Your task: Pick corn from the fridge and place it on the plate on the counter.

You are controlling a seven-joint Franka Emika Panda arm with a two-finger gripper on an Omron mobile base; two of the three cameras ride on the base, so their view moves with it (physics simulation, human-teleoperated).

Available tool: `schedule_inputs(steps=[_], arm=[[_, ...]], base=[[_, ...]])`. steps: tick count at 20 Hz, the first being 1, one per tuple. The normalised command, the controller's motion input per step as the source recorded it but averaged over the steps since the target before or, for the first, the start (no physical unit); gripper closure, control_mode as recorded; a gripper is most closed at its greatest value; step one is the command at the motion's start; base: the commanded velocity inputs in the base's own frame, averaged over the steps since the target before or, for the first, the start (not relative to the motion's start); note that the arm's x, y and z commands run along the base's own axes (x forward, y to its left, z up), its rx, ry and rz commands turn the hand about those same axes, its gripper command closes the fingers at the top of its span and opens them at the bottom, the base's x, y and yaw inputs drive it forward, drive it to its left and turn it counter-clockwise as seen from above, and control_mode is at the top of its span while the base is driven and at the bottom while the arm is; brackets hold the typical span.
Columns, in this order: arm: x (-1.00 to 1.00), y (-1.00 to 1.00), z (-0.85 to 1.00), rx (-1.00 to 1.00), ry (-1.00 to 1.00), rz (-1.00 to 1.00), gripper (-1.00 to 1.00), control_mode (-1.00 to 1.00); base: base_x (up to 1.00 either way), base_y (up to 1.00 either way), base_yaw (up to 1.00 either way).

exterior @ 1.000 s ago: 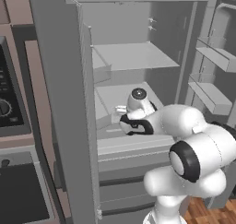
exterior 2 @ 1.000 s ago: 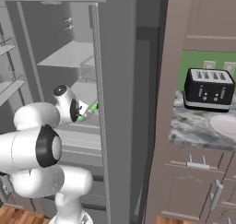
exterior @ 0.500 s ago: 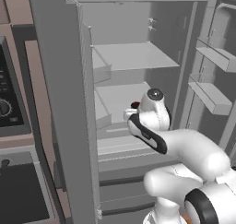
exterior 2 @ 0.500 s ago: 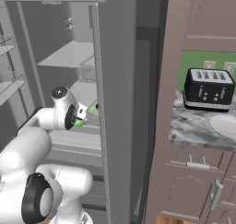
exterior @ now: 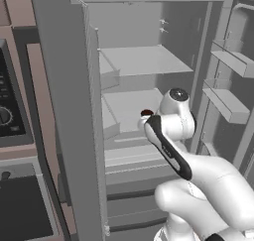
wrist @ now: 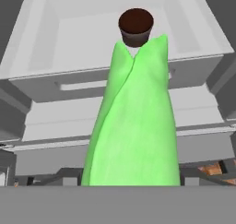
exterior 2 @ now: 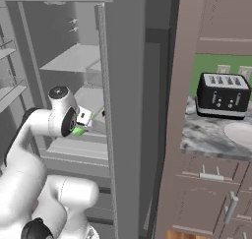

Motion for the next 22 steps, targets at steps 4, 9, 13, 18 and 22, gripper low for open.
schedule_inputs(steps=[4,9,13,18,22], arm=[[-0.77,-0.01,0.50,-0.05,0.00,0.00,1.00,-1.00],[-0.71,-0.10,0.56,-0.01,0.05,0.00,1.00,-1.00],[-0.63,-0.21,0.60,0.00,0.03,0.01,1.00,-1.00],[-0.51,-0.02,0.50,-0.02,0.02,0.00,1.00,-1.00],[-0.31,0.00,0.57,0.00,0.12,0.00,1.00,-1.00]], base=[[0.00,0.00,0.00],[0.00,0.00,0.00],[0.00,0.00,0.00],[0.00,0.00,0.00],[0.00,0.00,0.00]])
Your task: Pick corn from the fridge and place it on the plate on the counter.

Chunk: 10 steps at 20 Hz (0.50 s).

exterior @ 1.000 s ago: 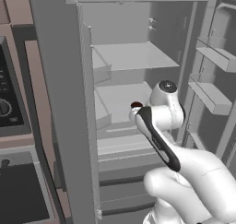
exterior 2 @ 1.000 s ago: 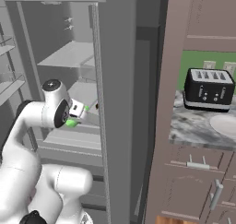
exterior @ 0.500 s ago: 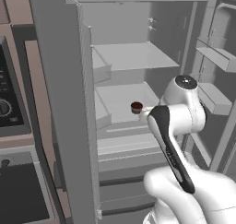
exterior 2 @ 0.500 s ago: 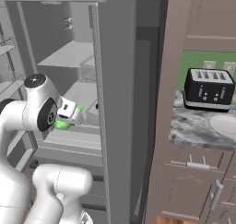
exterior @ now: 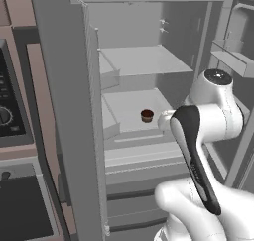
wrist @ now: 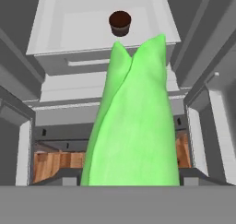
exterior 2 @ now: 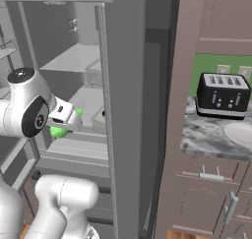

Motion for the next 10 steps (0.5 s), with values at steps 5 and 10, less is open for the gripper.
schedule_inputs(steps=[5,10], arm=[[-0.39,-0.05,0.35,0.00,0.12,0.00,1.00,-1.00],[-0.59,0.00,0.36,0.00,0.01,0.00,1.00,-1.00]], base=[[0.00,0.00,0.00],[0.00,0.00,0.00]])
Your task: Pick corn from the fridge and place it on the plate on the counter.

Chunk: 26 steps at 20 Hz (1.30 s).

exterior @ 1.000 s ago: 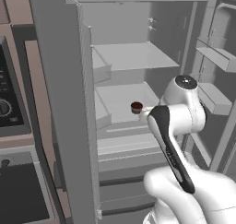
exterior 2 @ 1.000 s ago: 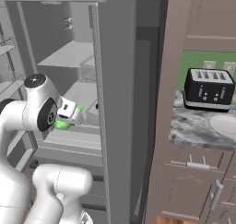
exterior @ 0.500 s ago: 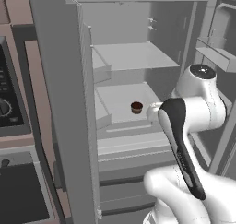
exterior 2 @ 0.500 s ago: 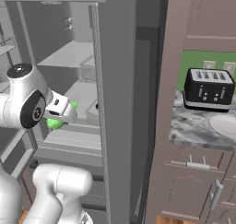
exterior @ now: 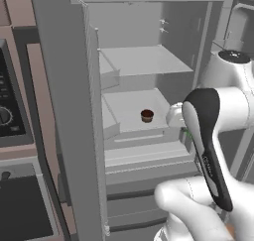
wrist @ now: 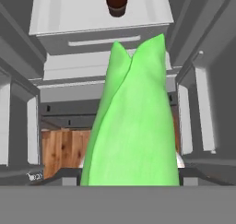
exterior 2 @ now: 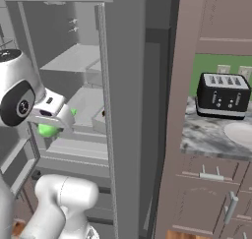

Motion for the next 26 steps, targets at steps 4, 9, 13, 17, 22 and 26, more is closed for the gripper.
schedule_inputs(steps=[4,9,13,17,22,26], arm=[[-0.63,0.00,0.35,0.00,0.00,0.00,1.00,-1.00],[-0.77,0.00,0.38,0.00,0.00,0.03,1.00,-1.00],[-0.70,0.00,0.35,0.00,0.00,0.04,1.00,-1.00],[-0.24,0.00,0.34,0.00,0.00,0.06,1.00,-1.00],[0.00,0.00,0.00,0.00,0.00,0.00,1.00,1.00],[0.00,0.00,0.00,0.00,0.00,0.00,1.00,1.00]], base=[[0.00,0.00,0.00],[0.00,0.00,0.00],[0.00,0.00,0.00],[0.00,0.00,0.00],[-0.59,0.00,0.04],[-1.00,0.00,0.00]])
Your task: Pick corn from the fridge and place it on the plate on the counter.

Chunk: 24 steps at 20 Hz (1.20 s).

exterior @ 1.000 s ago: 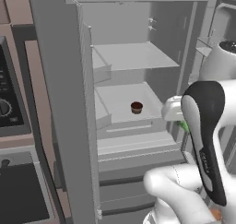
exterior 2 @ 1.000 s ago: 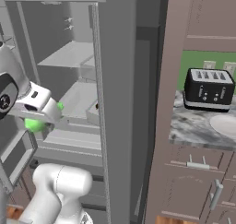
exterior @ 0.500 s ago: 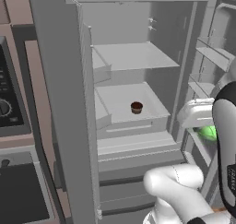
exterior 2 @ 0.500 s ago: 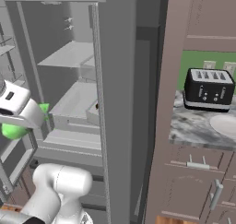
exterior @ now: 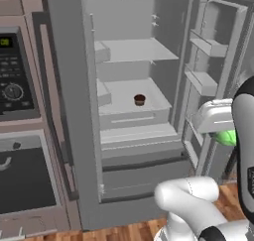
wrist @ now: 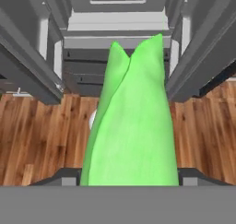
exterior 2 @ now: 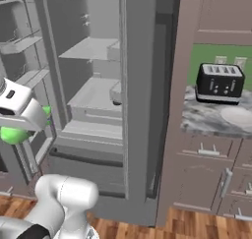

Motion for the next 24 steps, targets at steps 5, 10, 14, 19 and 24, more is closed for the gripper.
schedule_inputs(steps=[5,10,14,19,24], arm=[[0.00,0.00,0.00,0.00,0.00,0.00,1.00,1.00],[0.00,0.00,0.00,0.00,0.00,0.00,1.00,1.00],[0.00,0.00,0.00,0.00,0.00,0.00,1.00,1.00],[0.00,0.00,0.00,0.00,0.00,0.00,1.00,1.00],[0.00,0.00,0.00,0.00,0.00,0.00,1.00,1.00]], base=[[-0.99,0.00,0.00],[-0.69,-0.34,-0.04],[-0.65,-0.97,0.00],[-0.40,-1.00,-0.02],[-0.14,-1.00,-0.01]])
